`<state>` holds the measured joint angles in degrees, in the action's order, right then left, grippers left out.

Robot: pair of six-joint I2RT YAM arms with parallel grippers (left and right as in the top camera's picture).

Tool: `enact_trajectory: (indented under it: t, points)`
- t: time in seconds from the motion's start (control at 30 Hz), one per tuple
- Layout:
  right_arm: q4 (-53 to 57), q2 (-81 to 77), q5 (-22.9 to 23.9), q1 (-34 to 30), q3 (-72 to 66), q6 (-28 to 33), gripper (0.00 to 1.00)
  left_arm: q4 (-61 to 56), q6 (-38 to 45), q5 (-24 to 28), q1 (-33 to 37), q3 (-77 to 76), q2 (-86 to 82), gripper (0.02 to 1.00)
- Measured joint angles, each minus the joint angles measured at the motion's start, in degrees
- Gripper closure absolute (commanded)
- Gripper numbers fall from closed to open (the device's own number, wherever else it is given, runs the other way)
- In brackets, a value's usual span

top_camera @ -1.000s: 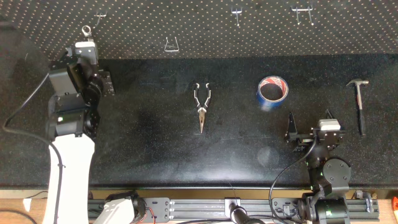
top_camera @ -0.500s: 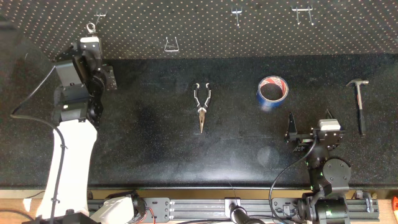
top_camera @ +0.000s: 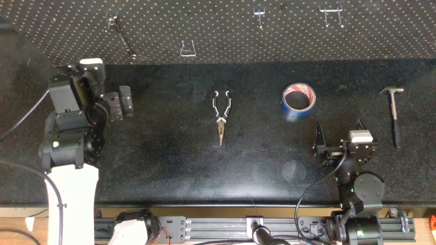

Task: Place Tools Onto Pegboard

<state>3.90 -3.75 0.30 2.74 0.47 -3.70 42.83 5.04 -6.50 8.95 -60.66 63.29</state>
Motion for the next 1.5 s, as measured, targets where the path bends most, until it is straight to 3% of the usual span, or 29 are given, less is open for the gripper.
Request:
enact_trajectory:
  t: [0.07, 0.17, 0.23, 0.3, 0.4, 0.47, 0.6, 0.83, 1.5]
  points:
    - [0.0, 0.0, 0.0, 0.0, 0.0, 0.0, 0.023, 0.4, 0.0, -0.3, 0.0, -0.2, -0.3, 0.023]
    - [0.0, 0.0, 0.0, 0.0, 0.0, 0.0, 0.023, 1.4, -5.3, 10.9, -3.0, -0.2, 0.6, 0.020]
    - [0.0, 0.0, 0.0, 0.0, 0.0, 0.0, 0.023, 4.7, -13.0, 8.0, -9.7, -0.7, 3.1, 0.023]
    - [0.0, 0.0, 0.0, 0.0, 0.0, 0.0, 0.023, 8.3, -21.1, 5.2, -23.4, -1.8, 10.8, 0.023]
    - [0.0, 0.0, 0.0, 0.0, 0.0, 0.0, 0.023, 18.8, -29.6, 4.0, -33.7, -12.2, 24.6, 0.023]
    - [0.0, 0.0, 0.0, 0.0, 0.0, 0.0, 0.023, 24.2, -31.5, 4.2, -34.6, -21.6, 32.2, 0.023]
    - [0.0, 0.0, 0.0, 0.0, 0.0, 0.0, 0.023, 22.9, -33.5, 6.9, -34.7, -30.3, 45.5, 0.023]
    - [0.0, 0.0, 0.0, 0.0, 0.0, 0.0, 0.023, 15.5, -35.6, 8.0, -36.9, -30.6, 50.4, 0.023]
    - [0.0, 0.0, 0.0, 0.0, 0.0, 0.0, 0.023, 15.2, -39.6, 5.2, -37.7, -30.7, 56.0, 0.023]
